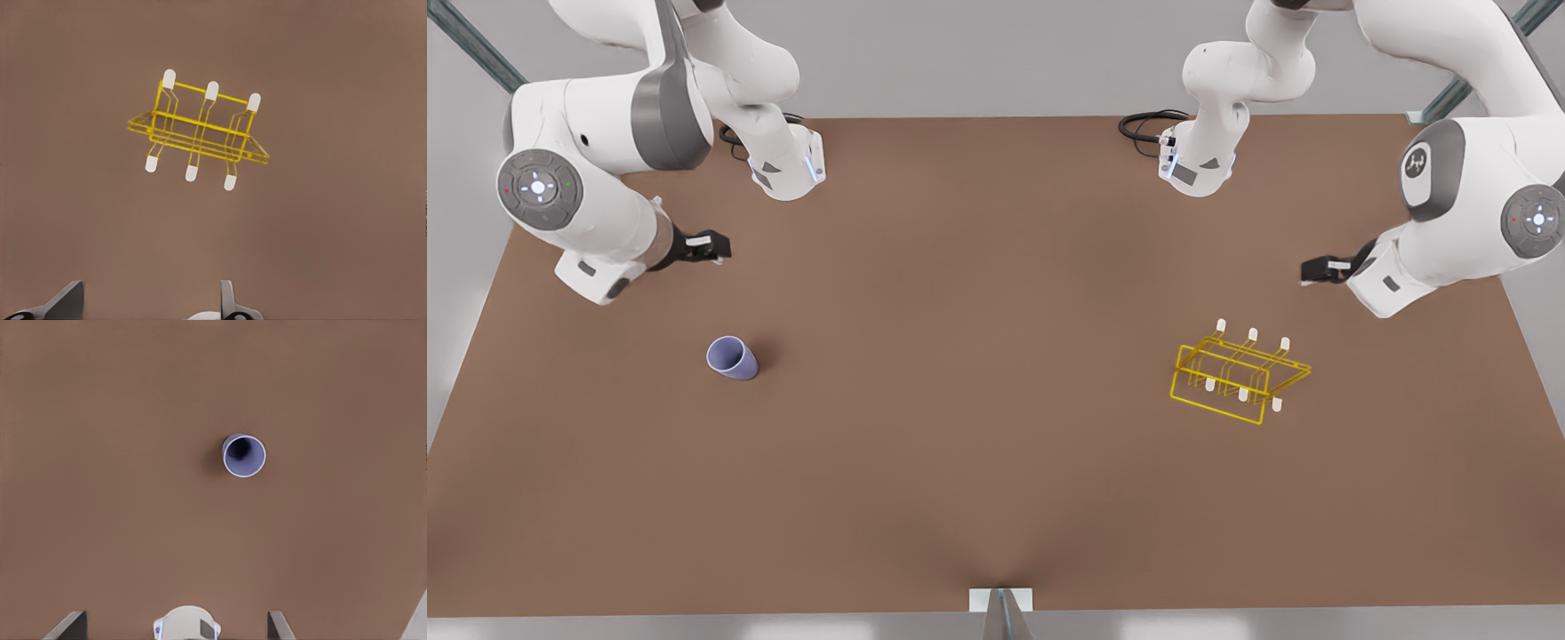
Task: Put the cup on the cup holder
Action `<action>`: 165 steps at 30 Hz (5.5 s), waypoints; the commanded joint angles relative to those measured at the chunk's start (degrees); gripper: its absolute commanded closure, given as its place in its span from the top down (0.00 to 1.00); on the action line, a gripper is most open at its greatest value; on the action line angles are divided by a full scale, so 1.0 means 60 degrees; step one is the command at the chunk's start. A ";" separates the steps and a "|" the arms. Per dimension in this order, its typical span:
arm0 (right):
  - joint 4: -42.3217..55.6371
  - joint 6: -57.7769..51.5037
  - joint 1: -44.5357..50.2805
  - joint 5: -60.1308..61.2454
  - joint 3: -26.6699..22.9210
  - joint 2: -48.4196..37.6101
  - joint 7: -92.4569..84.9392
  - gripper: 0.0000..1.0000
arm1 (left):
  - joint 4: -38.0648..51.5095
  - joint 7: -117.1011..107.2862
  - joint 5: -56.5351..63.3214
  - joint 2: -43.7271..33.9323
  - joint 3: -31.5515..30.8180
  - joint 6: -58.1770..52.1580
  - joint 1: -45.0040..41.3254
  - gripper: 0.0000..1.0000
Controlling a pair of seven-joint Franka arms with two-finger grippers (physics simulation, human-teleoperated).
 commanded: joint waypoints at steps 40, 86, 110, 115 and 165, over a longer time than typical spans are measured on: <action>-0.7726 1.0196 -0.0817 0.0341 -0.0773 0.0617 -0.1378 1.00 | 0.1204 0.0634 -0.0637 0.0694 -0.0001 -0.0299 -0.0091 1.00; -0.5091 0.9229 0.1201 0.0999 -0.0553 0.1819 -0.1876 0.21 | 0.1219 0.0619 -0.0549 0.1631 0.0102 -0.0006 0.0216 1.00; 0.2719 1.0445 0.4398 1.4916 0.0135 0.9377 -0.6929 0.21 | 0.1204 -0.0362 -0.0535 0.2233 0.0058 0.0228 0.0216 1.00; 0.2690 1.0445 0.4383 1.5004 0.0135 0.9377 -0.7192 1.00 | 0.1572 -0.2515 -0.0623 0.1634 -0.0642 -0.0461 -0.0870 1.00; -0.0489 0.0923 0.1688 0.0854 -0.1022 0.0647 0.1684 1.00 | 0.2581 -2.7345 -0.0725 0.7594 -0.1568 0.8504 -0.3871 1.00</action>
